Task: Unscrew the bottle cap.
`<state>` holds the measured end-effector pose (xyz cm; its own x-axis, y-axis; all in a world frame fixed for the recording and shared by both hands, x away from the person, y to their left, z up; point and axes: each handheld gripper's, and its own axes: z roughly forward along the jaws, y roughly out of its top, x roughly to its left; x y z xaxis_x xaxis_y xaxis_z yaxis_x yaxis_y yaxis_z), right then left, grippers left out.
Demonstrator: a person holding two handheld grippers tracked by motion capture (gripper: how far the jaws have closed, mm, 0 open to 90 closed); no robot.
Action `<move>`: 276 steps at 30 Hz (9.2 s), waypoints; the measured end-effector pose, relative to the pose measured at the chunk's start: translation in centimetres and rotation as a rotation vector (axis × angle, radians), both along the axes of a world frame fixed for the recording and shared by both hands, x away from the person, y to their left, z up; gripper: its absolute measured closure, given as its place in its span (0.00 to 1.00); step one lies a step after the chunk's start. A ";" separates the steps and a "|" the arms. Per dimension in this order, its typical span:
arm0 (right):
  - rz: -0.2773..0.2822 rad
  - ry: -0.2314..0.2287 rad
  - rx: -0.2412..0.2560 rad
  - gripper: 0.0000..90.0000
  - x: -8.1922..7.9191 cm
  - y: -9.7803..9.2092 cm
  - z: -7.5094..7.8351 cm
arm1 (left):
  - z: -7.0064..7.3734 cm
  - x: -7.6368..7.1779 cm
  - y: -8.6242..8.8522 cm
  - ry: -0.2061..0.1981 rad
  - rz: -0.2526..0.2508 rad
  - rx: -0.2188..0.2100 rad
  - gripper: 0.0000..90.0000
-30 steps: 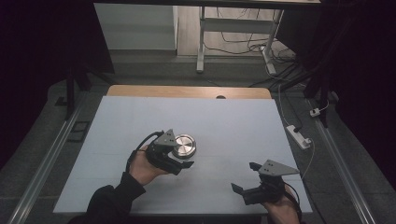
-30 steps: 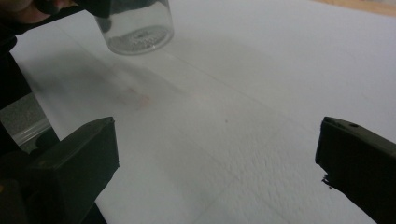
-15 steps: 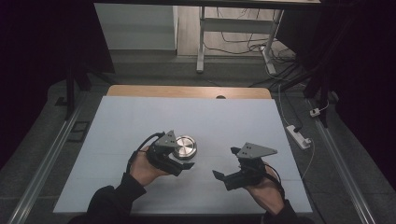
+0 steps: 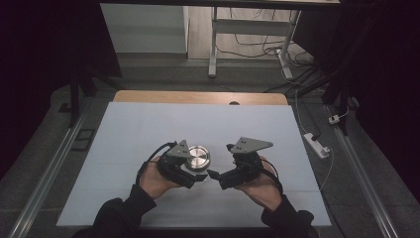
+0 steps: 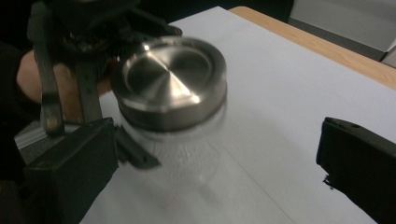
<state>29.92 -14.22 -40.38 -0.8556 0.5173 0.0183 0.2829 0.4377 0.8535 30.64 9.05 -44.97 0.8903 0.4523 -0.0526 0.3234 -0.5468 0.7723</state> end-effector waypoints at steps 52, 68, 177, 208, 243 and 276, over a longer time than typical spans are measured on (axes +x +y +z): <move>0.127 -0.040 0.003 0.16 0.1 4.6 0.7 | 0.6 -0.7 -0.1 -0.005 -0.014 0.001 0.17; 0.604 0.029 0.125 0.22 2.0 2.1 0.0 | 0.5 -1.2 -0.2 0.039 -0.354 -0.060 0.17; 0.646 0.004 0.192 0.22 0.4 2.0 0.6 | 1.7 -2.1 0.3 0.005 -0.467 -0.047 0.17; 0.526 0.019 0.146 0.23 0.3 2.5 0.8 | 1.6 -1.5 0.7 0.030 -0.410 -0.052 0.17; 0.188 -0.062 0.072 0.22 -0.6 3.7 0.8 | 1.5 -1.2 0.4 -0.003 -0.169 -0.022 0.17; 0.133 -0.083 0.083 0.20 -0.9 4.0 0.7 | 1.9 -1.3 0.4 -0.022 -0.082 -0.018 0.17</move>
